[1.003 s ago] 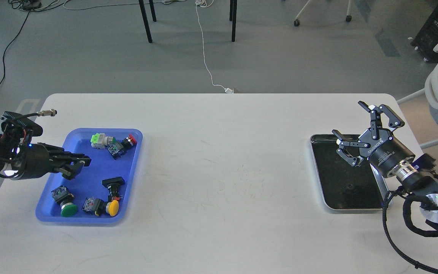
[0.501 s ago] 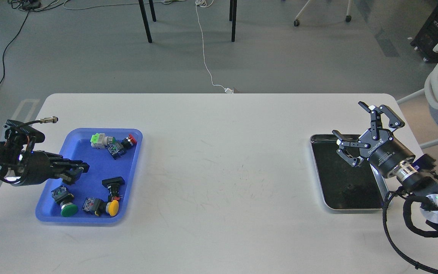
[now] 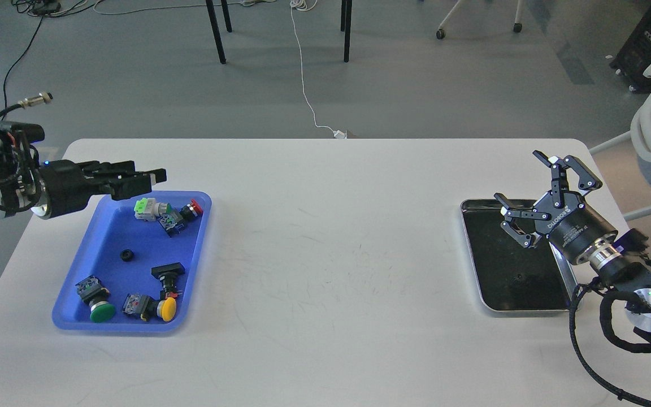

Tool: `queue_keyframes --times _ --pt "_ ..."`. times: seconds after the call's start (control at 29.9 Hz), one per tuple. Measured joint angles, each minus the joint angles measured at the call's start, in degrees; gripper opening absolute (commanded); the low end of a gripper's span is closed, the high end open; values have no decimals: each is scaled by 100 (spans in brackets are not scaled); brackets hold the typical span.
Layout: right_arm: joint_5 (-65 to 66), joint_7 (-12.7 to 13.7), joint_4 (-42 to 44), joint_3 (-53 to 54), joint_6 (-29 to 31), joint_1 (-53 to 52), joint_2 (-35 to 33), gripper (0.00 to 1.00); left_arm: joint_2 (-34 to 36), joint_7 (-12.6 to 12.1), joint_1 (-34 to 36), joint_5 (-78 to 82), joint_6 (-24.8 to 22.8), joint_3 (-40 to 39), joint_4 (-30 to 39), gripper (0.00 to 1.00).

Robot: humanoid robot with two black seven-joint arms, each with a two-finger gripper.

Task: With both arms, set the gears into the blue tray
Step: 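Carry the gear into the blue tray and release it, then reach the right gripper back down to the metal tray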

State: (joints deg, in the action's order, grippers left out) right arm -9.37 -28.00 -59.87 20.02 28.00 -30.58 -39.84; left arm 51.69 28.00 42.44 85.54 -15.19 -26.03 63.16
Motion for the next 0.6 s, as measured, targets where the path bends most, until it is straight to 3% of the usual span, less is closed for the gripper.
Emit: queue_keyframes --times 0.27,0.47,0.6 --pt "578 0 -15 -45 0 -8 -64 97 -470 -1 -511 -4525 -14 -534 552 94" --pt "1941 0 -142 -69 0 -113 -353 97 -1461 -1 -1897 -5215 -235 -2233 565 98" --pt "3246 0 -402 -112 2 -339 -769 97 -1905 -1 -2470 -5216 -421 -2803 560 98"
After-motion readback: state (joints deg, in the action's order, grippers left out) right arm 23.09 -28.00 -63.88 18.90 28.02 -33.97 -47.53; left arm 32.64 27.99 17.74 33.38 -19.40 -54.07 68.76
